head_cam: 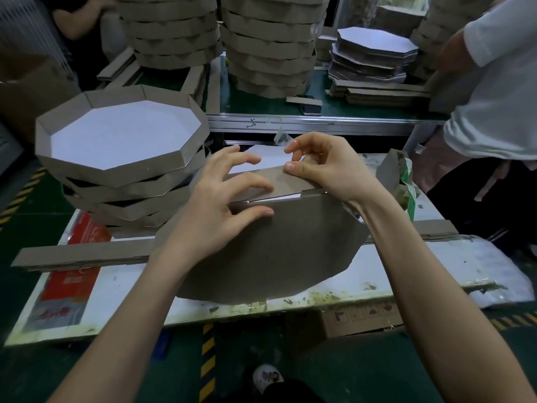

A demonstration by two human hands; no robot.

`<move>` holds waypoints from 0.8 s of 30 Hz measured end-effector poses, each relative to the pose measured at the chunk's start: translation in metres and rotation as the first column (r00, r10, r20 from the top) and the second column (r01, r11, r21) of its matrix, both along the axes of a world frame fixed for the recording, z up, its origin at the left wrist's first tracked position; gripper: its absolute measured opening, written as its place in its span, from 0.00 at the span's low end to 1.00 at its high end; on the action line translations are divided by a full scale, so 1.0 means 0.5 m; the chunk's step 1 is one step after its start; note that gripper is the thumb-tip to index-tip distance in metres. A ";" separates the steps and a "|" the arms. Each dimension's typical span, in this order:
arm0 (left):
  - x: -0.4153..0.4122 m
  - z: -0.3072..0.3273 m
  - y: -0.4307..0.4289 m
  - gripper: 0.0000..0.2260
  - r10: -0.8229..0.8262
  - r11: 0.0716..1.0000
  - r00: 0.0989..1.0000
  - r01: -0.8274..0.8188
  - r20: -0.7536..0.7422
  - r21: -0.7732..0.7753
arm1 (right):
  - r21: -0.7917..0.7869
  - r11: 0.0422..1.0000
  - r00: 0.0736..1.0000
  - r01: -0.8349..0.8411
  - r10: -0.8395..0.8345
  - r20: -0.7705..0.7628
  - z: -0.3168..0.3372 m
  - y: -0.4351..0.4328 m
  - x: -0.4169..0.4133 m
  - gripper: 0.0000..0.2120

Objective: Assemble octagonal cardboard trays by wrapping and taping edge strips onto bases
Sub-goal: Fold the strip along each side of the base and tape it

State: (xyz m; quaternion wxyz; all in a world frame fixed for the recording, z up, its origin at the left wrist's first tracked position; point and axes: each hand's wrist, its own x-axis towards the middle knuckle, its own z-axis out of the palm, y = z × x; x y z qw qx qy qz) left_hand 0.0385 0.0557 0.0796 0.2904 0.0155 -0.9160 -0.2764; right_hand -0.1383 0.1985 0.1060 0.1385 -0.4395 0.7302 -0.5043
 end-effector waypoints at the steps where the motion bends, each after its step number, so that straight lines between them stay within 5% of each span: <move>1: 0.003 -0.001 -0.002 0.12 0.005 1.000 1.000 -0.005 -0.008 0.010 | 0.010 1.000 1.000 -0.004 0.005 -0.014 -0.004 -0.003 0.002 0.10; 24: 0.003 -0.010 0.013 0.13 0.079 0.997 0.995 -0.078 -0.052 0.026 | 0.163 0.986 0.999 -0.045 0.042 0.024 0.000 0.005 -0.004 0.07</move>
